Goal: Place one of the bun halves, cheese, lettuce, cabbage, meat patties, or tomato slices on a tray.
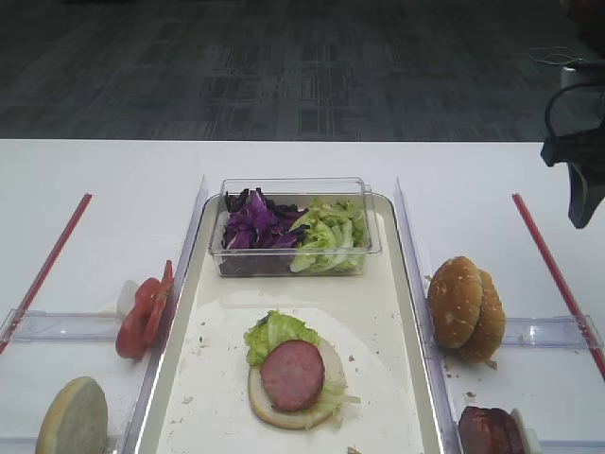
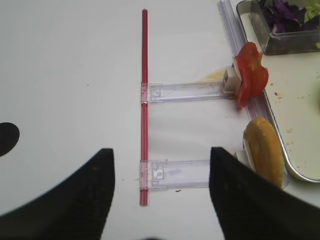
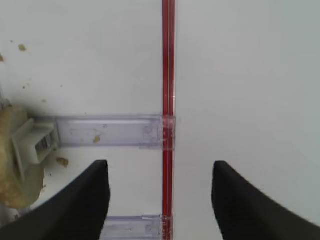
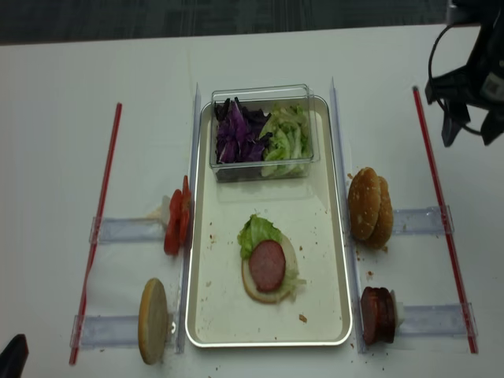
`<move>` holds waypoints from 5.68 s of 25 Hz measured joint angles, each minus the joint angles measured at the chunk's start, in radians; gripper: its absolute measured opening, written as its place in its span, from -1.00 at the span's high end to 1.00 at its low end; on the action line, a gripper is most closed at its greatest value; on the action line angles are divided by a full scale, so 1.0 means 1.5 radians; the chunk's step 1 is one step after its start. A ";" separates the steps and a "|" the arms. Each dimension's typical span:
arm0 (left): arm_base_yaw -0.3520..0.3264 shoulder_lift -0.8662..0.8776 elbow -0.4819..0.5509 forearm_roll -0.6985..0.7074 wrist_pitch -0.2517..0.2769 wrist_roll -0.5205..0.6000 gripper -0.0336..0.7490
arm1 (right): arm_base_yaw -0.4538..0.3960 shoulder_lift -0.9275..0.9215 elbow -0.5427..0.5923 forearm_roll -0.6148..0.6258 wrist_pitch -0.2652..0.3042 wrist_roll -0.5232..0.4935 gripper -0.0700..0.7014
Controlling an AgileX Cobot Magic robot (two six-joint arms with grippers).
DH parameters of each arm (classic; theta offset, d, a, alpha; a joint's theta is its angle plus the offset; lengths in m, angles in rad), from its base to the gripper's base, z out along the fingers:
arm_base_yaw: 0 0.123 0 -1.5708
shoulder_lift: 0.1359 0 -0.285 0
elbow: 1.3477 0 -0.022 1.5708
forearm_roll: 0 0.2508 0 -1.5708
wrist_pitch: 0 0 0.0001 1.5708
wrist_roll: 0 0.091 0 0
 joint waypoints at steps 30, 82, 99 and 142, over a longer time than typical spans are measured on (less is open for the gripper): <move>0.000 0.000 0.000 0.000 0.000 0.000 -0.16 | 0.000 -0.350 0.484 0.015 -0.171 -0.002 -0.36; 0.000 0.000 0.000 0.000 0.000 0.000 -0.16 | 0.000 -0.895 0.559 0.043 -0.187 -0.045 -0.36; 0.000 0.000 0.000 0.000 0.000 0.000 -0.16 | 0.000 -1.067 0.572 0.046 -0.212 -0.049 -0.36; 0.000 0.000 0.000 0.000 0.000 0.000 -0.16 | 0.000 -1.168 0.560 0.046 -0.068 -0.023 -0.33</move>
